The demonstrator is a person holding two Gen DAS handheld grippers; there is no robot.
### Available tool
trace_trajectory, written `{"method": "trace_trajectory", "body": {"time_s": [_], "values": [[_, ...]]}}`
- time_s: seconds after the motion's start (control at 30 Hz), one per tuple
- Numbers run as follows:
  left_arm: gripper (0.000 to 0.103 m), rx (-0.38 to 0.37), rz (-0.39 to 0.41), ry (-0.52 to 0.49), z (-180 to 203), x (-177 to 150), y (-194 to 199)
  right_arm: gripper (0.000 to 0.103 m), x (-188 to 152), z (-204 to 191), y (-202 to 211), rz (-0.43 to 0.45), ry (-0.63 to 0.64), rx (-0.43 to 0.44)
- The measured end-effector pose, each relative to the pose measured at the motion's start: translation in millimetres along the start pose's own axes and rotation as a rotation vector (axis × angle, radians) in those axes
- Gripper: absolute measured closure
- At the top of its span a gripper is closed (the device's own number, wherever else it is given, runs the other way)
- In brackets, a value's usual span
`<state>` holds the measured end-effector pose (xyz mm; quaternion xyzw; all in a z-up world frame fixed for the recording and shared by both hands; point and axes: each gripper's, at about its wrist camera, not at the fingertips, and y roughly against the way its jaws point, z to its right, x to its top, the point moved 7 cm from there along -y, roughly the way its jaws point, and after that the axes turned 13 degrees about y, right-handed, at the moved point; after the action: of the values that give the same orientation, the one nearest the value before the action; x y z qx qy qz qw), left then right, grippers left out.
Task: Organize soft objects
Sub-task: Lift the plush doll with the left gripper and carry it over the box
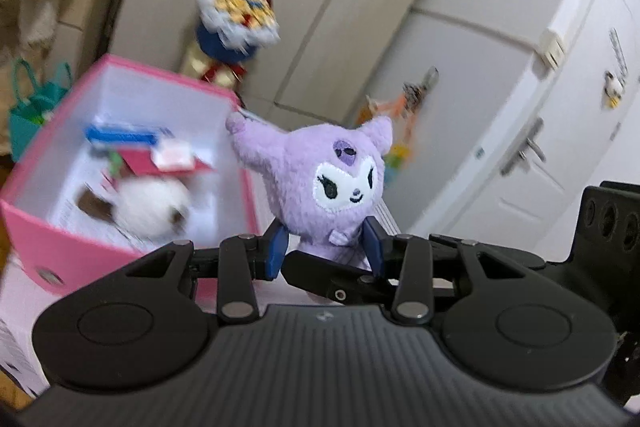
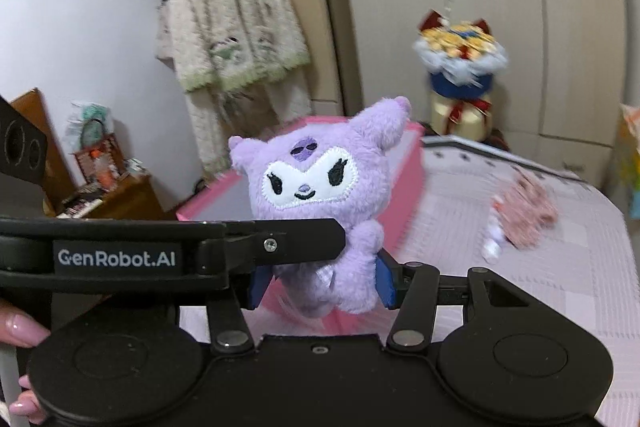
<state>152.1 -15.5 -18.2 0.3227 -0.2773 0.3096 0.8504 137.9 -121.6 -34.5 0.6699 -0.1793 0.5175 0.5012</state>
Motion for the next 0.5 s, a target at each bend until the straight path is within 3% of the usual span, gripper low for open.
{"method": "trace_trajectory", "body": {"time_s": [0.27, 0.5], "values": [[0.064, 0.069, 0.059, 0.019, -42.6, 54.4, -3.8, 0.046, 40.3, -6.6, -61.1, 0.001, 0.004, 0.093], [0.064, 0.136, 0.030, 0.055, -88.7, 78.8, -34.1, 0.045, 40.3, -2.1, -127.6, -0.073, -0.067, 0.157]]}}
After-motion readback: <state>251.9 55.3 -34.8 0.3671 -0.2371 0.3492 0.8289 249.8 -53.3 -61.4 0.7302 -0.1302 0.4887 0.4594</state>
